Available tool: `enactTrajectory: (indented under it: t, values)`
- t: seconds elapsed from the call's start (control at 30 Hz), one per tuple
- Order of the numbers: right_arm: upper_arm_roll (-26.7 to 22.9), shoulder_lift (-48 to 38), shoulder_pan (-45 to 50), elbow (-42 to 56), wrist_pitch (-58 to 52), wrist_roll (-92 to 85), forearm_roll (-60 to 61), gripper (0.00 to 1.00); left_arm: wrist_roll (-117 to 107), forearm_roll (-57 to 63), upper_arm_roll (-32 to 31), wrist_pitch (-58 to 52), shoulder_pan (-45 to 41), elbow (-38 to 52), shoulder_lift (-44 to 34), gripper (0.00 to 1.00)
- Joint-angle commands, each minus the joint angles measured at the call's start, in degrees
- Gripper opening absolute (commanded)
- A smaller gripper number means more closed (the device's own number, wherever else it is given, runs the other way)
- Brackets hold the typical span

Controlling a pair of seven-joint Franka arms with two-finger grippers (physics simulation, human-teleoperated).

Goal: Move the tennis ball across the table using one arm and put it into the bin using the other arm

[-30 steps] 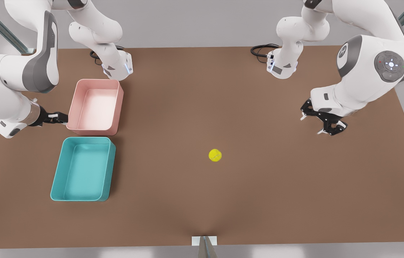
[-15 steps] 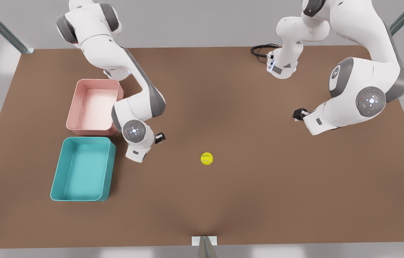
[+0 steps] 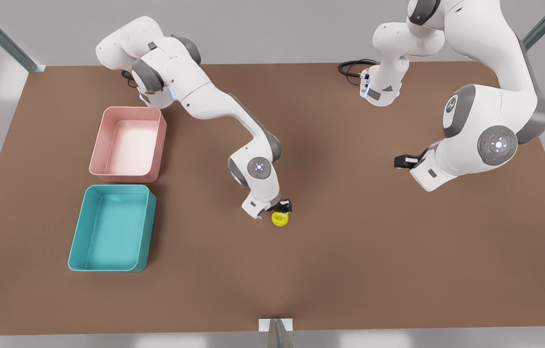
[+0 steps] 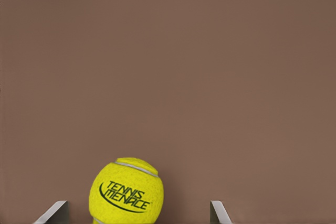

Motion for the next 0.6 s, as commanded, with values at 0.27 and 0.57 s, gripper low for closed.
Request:
enactTrajectory:
  t: [0.27,0.57]
  values:
    - [-0.1,4.3,0.7,0.7,8.5,31.9,0.0,1.00,-8.9,0.0,0.0,-0.1,0.0,0.0,0.3,1.00]
    - [-0.1,6.7,1.1,0.7,9.8,31.5,-0.4,1.00,-9.0,0.0,-0.1,0.0,0.0,-0.1,0.7,1.00]
